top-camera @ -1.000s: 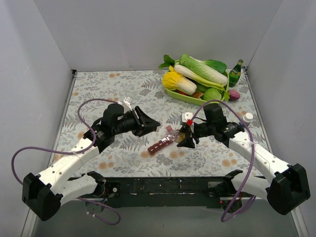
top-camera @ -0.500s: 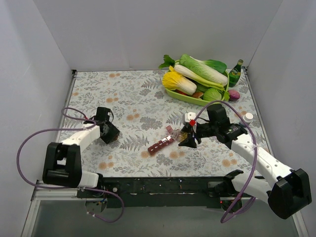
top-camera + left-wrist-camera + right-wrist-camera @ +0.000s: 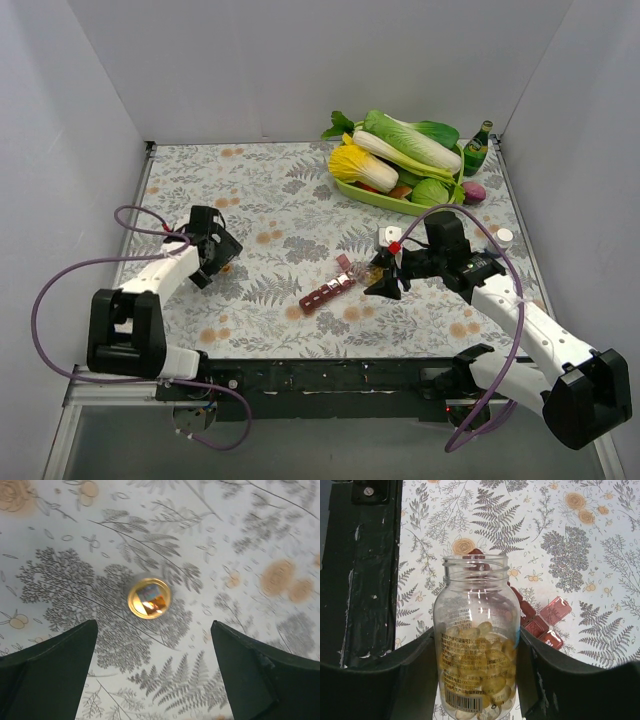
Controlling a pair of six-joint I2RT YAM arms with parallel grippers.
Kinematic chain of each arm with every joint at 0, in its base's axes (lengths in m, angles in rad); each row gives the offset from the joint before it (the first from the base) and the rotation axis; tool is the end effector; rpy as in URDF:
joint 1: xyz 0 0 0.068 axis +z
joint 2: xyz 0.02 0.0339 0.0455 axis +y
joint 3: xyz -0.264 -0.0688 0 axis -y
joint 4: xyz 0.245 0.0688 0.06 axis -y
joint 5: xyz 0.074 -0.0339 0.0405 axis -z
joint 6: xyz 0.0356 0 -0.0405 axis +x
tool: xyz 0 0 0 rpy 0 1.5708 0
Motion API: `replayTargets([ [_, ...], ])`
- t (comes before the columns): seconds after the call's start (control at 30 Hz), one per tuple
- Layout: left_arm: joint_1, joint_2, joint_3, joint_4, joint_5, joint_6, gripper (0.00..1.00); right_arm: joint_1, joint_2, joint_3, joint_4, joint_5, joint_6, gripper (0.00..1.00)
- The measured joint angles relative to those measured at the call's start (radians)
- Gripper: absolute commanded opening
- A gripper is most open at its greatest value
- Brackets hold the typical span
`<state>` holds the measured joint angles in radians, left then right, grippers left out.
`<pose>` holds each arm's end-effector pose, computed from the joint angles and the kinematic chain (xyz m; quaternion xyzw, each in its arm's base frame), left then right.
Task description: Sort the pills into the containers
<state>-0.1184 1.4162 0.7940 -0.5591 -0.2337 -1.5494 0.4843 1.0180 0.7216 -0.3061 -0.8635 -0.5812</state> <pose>0.2538 -0.0219 0.1798 -0.6562 0.7206 -0.0655 0.2139 0.1761 0.1232 0.2690 -0.5761 0.5935 0.3495 0.4402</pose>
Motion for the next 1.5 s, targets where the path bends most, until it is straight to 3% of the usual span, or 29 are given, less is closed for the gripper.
replayTargets([
  [0.13,0.003,-0.152,0.001,0.003,0.137,0.092,0.98,0.0,0.002,0.0,-0.002,-0.009,-0.011,0.04],
  [0.3,0.003,-0.409,-0.082,0.209,0.595,0.225,0.98,-0.001,0.016,0.0,-0.017,-0.022,-0.042,0.04],
  [0.4,-0.031,-0.48,-0.142,0.311,0.811,0.264,0.98,-0.004,0.027,0.001,-0.042,-0.024,-0.07,0.04],
  [0.57,-0.062,-0.522,-0.225,0.355,0.986,0.328,0.98,-0.038,0.054,0.044,-0.103,-0.114,-0.101,0.04],
  [0.7,-0.062,-0.578,-0.244,0.356,1.036,0.364,0.98,-0.066,0.118,0.243,-0.085,-0.213,0.008,0.04],
  [0.8,-0.062,-0.606,-0.242,0.363,1.049,0.372,0.98,-0.096,0.183,0.478,0.024,-0.211,0.198,0.03],
  [1.0,-0.062,-0.648,-0.236,0.371,1.038,0.372,0.98,-0.209,0.283,0.89,0.227,0.002,0.602,0.02],
  [1.03,-0.062,-0.653,-0.236,0.373,1.036,0.372,0.98,-0.223,0.29,0.904,0.287,-0.009,0.663,0.03],
  [1.13,-0.062,-0.658,-0.236,0.374,1.029,0.372,0.98,-0.208,0.291,0.777,0.885,-0.113,1.161,0.01],
  [1.2,-0.062,-0.661,-0.236,0.368,1.026,0.375,0.98,-0.188,0.294,0.701,1.156,-0.171,1.425,0.01],
  [1.4,-0.062,-0.685,-0.236,0.355,1.027,0.386,0.98,-0.391,0.336,0.687,1.453,-0.138,1.732,0.01],
  [1.5,-0.062,-0.686,-0.236,0.351,1.027,0.393,0.98,-0.385,0.359,0.687,1.506,-0.141,1.802,0.01],
])
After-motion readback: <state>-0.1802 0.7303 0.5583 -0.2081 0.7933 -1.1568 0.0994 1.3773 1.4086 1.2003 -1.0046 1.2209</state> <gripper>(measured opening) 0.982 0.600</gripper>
